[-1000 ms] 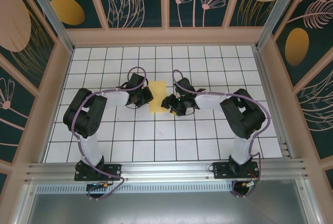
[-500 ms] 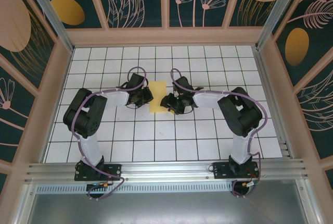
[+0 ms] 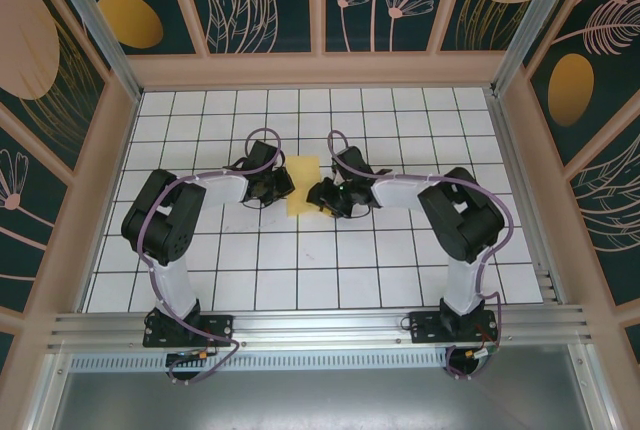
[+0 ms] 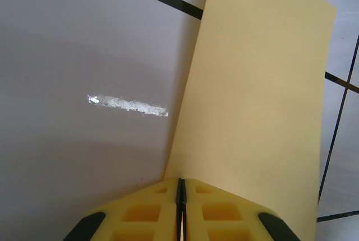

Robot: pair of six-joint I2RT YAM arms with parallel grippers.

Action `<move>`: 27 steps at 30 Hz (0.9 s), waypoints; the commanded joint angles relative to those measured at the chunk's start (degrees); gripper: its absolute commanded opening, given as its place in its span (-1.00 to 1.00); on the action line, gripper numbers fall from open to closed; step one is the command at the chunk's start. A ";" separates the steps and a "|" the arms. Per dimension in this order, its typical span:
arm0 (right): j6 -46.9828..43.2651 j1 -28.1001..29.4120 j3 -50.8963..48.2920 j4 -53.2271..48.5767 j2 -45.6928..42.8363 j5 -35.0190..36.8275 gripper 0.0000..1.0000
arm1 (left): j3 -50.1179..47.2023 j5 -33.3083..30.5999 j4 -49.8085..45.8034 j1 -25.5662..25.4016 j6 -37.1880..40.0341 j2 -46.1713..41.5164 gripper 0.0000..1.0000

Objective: Fold a paper plane with a square sheet of paper (pick it up from the middle)
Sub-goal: Third fold the triangle at the center of the table.

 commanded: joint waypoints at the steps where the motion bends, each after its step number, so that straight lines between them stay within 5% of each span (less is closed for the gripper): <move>1: 1.95 -0.79 -2.64 4.30 -3.33 -1.50 -0.16 | -1.03 -1.47 -1.58 -0.08 -0.12 -0.06 -0.78; 15: 3.32 -1.48 -5.79 12.37 -4.65 -4.21 -0.20 | -0.57 -1.16 -1.75 -0.06 -0.12 0.12 -0.78; 27: 4.33 -2.60 -6.17 6.87 -6.04 -0.19 -0.99 | 0.62 0.90 -0.11 -0.06 0.82 -2.52 -0.71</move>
